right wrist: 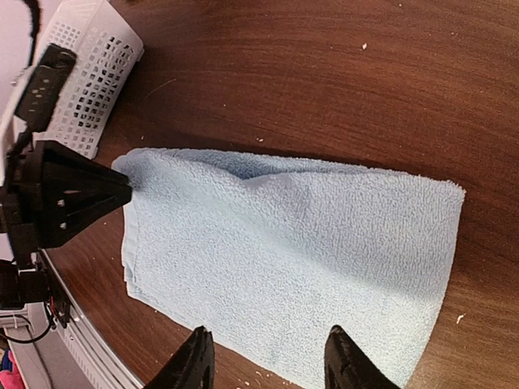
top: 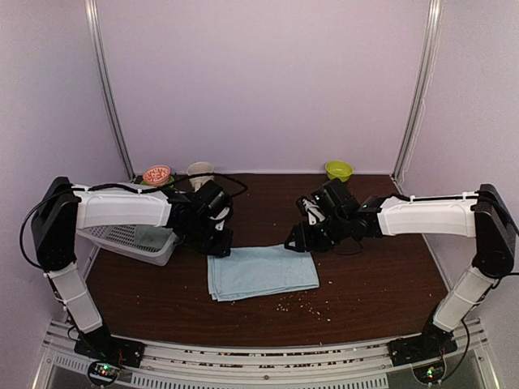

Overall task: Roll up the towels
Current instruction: Smooth out the towel at the center of the board.

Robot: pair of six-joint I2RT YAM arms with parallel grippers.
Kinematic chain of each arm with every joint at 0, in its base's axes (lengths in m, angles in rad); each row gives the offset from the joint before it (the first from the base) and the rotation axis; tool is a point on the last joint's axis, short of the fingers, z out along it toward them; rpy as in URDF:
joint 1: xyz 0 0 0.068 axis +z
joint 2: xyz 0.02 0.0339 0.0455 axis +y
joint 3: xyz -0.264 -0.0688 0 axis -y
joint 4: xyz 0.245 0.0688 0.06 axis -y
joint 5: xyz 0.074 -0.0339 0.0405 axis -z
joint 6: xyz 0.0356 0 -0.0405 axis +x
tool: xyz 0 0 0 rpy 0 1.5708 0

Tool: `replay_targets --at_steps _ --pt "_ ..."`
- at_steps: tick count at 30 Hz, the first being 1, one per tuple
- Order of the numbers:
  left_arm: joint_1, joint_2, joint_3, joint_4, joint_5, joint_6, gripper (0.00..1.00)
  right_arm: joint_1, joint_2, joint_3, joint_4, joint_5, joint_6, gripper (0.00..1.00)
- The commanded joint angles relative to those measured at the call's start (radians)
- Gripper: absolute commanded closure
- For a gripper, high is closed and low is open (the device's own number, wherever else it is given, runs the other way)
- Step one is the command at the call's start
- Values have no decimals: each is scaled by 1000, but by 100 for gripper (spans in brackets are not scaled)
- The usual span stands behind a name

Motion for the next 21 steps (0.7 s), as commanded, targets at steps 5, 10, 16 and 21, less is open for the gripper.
replay_targets --at_steps 5,10,16,21 --pt "104 80 -9 53 73 20 96 8 41 -18 84 -39 20 55" --pt "188 93 -72 100 108 13 99 48 83 -46 54 -71 11 58" --pt "193 145 -94 137 139 13 100 68 85 -168 77 -72 62 61" --pt "192 169 -103 154 142 10 100 83 84 -217 69 -75 73 62"
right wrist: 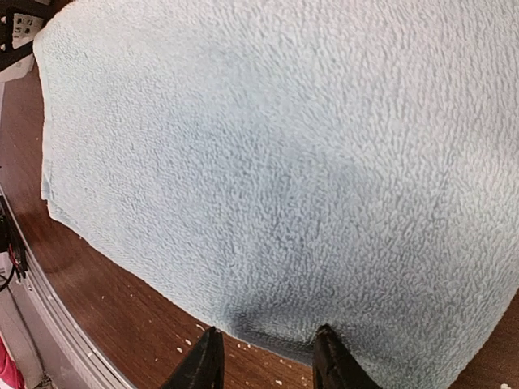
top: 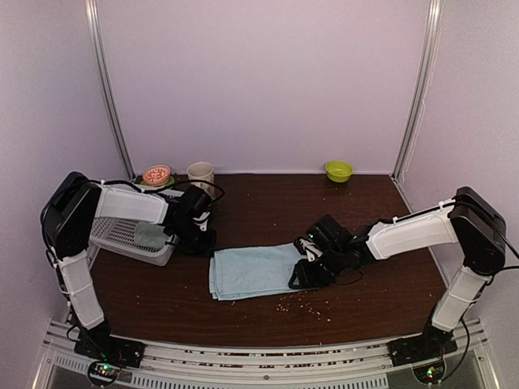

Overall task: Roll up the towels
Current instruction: Smooth out the towel at the center of the board.

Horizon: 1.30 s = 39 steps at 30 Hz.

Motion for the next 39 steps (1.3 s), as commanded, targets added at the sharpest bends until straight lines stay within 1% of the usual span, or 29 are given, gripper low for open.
replay_targets --at_steps 1,5,7,9,11,13,15,17,19,20,23,26,31,34,39 --pt "-6 37 -28 24 12 7 100 10 4 -21 -16 -2 15 61" --pt "-7 -58 -19 -25 -19 27 100 7 -48 42 -90 30 -19 57" --pt "-9 -125 -11 -58 -8 34 93 -1 -70 97 -132 49 -41 55" --pt "-18 -190 2 -90 2 36 83 -18 -80 153 -163 65 -56 54" --pt "-37 -243 20 -116 4 36 77 -44 -83 195 -173 78 -66 54" --pt "-65 -275 39 -129 5 31 73 -74 -75 231 -170 82 -65 54" --pt "-95 -280 60 -125 24 21 72 -109 -64 257 -156 85 -57 54" --pt "-124 -248 82 -108 46 20 73 -137 -49 274 -133 84 -45 54" --pt "-140 -197 96 -80 70 19 76 -163 -25 282 -103 77 -29 55" --pt "-143 -170 100 -60 86 18 78 -176 -6 288 -91 66 -22 56" --pt "-144 -92 120 -33 120 24 89 -202 57 307 -72 34 -4 61" --pt "-144 -44 117 -18 142 29 95 -215 128 326 -68 6 12 67" --pt "-144 -23 29 21 142 30 100 -238 226 377 -118 7 44 73" --pt "-144 2 -16 34 125 28 100 -258 285 421 -183 34 55 77" --pt "-144 22 -99 71 129 19 100 -301 338 447 -230 54 89 81"
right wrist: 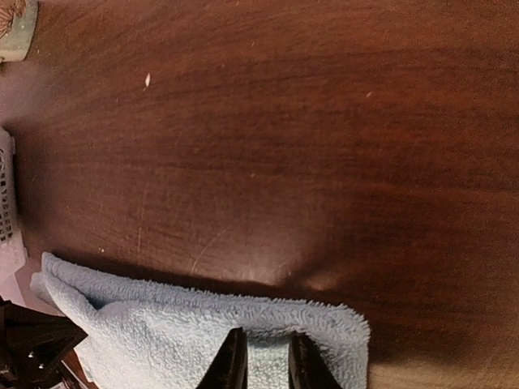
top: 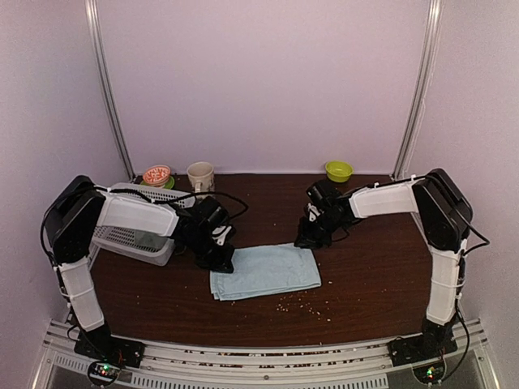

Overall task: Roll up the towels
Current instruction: Smooth out the towel at the center of the board.

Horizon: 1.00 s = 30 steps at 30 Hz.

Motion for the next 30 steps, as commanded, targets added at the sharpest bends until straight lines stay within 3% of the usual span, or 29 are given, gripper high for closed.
replay_targets --at_steps 1,8,15,19,23,30 --pt "4 28 -92 53 5 -4 100 -46 44 28 -78 47 42 81" --pt "4 20 -187 101 26 -12 100 -65 61 31 -104 42 37 79" --pt "4 -47 -155 43 10 15 100 -47 -146 -23 -90 63 -12 61" --pt "4 -122 -95 -27 6 43 79 -1 -296 -90 -75 97 -43 54" --pt "4 -191 -25 -78 5 60 64 4 -432 -288 67 63 -8 50" --pt "4 -195 124 -97 -32 105 60 6 -547 -540 244 29 29 42"
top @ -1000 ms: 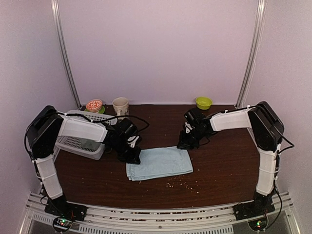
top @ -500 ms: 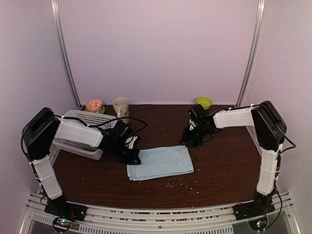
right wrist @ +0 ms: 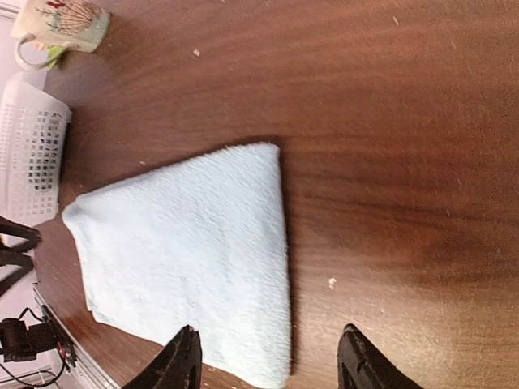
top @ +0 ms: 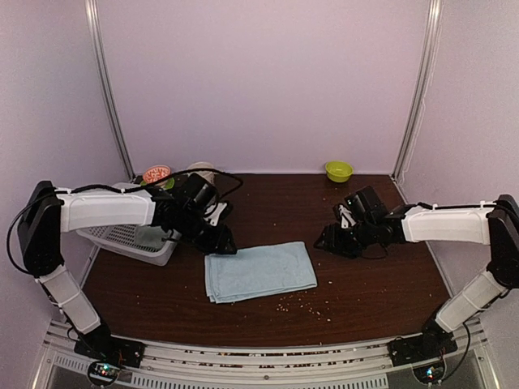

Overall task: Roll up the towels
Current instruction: Smooth out the towel at the center of the board, then move the towel to the center of the board.

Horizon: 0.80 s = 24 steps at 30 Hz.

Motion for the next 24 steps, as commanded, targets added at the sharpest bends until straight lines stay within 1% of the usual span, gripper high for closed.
replay_targets --at_steps 1,5,7,11,16,21,24 --pt "-1 35 127 -27 -52 53 60 0 -36 -128 147 -19 47 41" --pt "0 151 225 -48 -97 67 63 2 -34 -218 242 -23 112 41" --pt "2 200 245 -55 -109 67 65 7 -26 -247 282 -28 144 41" --pt "19 265 214 -33 -116 56 67 23 8 -269 342 -39 195 41" --pt "34 297 145 2 -123 49 67 38 49 -279 430 -72 267 41" --pt "40 326 104 14 -162 47 68 73 89 -245 389 -66 284 43" --pt "43 340 82 29 -154 47 69 84 106 -246 372 -62 297 44"
